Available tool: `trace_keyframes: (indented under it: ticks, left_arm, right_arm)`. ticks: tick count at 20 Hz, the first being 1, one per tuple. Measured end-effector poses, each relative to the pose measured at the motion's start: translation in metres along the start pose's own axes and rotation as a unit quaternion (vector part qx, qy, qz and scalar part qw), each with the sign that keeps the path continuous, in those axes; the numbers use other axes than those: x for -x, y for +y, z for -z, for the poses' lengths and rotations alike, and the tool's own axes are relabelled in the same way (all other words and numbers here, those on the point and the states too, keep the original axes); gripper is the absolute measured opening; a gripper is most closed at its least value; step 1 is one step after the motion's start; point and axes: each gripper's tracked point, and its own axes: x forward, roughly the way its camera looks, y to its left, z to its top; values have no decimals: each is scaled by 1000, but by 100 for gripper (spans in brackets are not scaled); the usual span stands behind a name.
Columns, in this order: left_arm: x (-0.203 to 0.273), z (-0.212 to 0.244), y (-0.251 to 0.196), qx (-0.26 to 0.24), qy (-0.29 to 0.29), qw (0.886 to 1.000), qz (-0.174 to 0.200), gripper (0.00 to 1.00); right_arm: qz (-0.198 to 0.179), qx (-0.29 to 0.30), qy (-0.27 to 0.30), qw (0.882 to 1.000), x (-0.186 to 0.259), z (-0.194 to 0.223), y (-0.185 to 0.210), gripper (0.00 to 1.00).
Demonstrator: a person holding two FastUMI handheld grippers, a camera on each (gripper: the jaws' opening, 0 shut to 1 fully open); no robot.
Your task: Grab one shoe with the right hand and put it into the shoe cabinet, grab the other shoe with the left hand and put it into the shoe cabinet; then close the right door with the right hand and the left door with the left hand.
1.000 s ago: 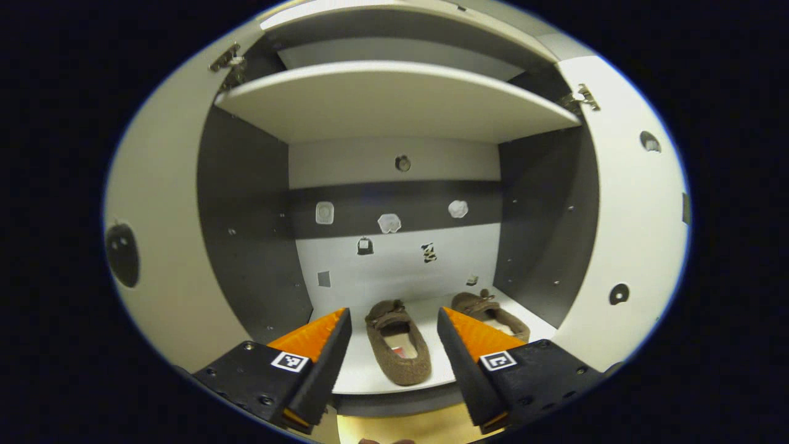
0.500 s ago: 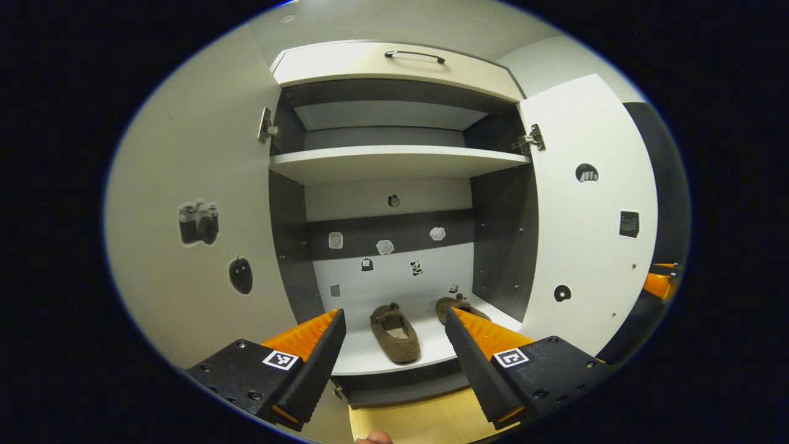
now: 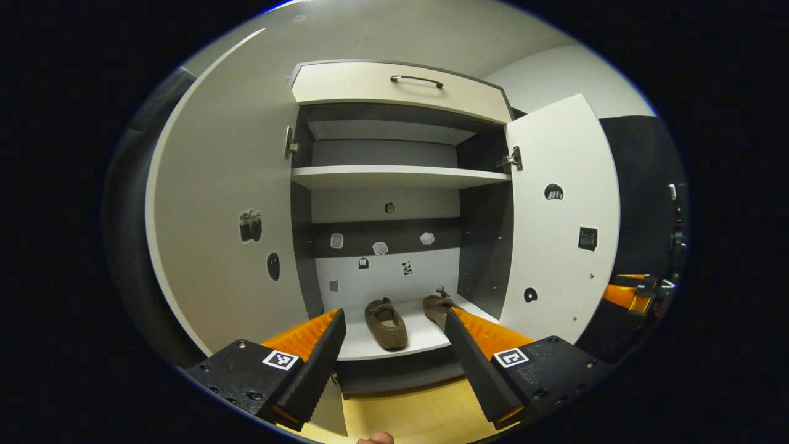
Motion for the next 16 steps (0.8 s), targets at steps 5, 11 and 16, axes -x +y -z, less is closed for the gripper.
trace_keyframes:
  ticks: [5, 11, 16]
  left_arm:
    - [14, -3, 9, 6, -6, 1000, -16, 100]
    - [26, 7, 31, 10, 5, 999, -48, 100]
    - [34, 10, 47, 16, 8, 997, -70, 99]
  right_arm:
    - [-56, 6, 8, 998, -4, 4, 46, 82]
    - [-113, -4, 17, 993, -21, 10, 87, 83]
    - [-134, -8, 18, 991, -38, 11, 107, 83]
